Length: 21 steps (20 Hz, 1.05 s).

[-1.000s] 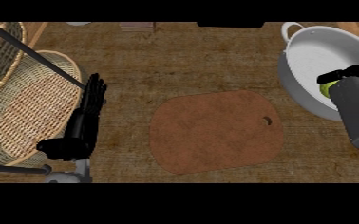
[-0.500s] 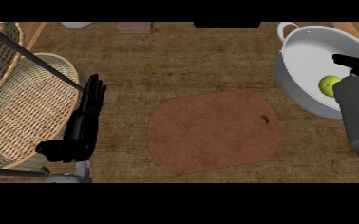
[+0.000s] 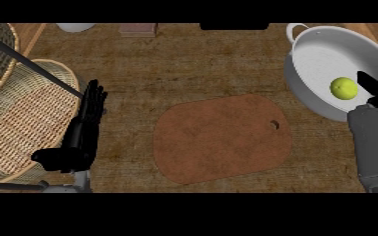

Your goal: Pick the pear from the cutting board and place it in the pot

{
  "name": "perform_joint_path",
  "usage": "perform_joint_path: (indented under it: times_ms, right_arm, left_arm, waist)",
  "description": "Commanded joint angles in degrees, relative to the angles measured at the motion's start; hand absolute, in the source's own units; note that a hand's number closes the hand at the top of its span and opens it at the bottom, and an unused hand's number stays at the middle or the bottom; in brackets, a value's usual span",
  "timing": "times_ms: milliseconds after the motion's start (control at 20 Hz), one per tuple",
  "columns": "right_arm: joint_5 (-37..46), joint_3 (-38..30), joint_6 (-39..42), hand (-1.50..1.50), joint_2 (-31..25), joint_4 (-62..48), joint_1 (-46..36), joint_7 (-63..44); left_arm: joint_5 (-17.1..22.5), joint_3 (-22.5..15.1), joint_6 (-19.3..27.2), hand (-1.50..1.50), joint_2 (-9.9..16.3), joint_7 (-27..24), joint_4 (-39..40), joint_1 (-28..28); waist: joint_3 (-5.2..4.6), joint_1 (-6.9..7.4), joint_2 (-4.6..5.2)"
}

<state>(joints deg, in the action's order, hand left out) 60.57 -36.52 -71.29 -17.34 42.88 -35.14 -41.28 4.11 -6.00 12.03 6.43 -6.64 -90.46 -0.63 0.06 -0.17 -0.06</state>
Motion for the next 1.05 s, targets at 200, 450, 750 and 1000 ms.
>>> perform_joint_path:
  times_ms: [200, 450, 750, 1000]
  right_arm:
    - [-2.7, 4.1, -3.0, -1.50, 7.4, 20.6, 14.5, 0.8]
    - [-6.1, 5.7, -2.1, -1.50, 7.7, 26.6, 21.1, 1.1]
    - [-3.7, 2.9, -4.5, -1.50, 11.8, 38.0, 28.9, 0.7]
    - [-2.1, 0.9, -5.5, -1.50, 15.7, 43.4, 32.6, 1.0]
  left_arm:
    - [-3.0, -2.0, 1.6, 0.00, -2.3, -0.6, -0.3, 0.8]
    - [-2.4, -0.9, 0.7, 0.00, -1.4, 3.7, -5.0, 1.6]
    - [-0.7, 0.6, -2.4, 0.00, 0.0, 2.1, -4.8, 3.5]
    - [-1.9, 0.8, -2.4, 0.00, -0.8, 0.4, -2.8, 3.1]
  waist:
    - [-0.10, -0.49, -0.21]
    - [-0.05, 0.12, -0.01]
    - [-0.06, 0.06, -0.06]
    - [-0.05, 0.11, 0.02]
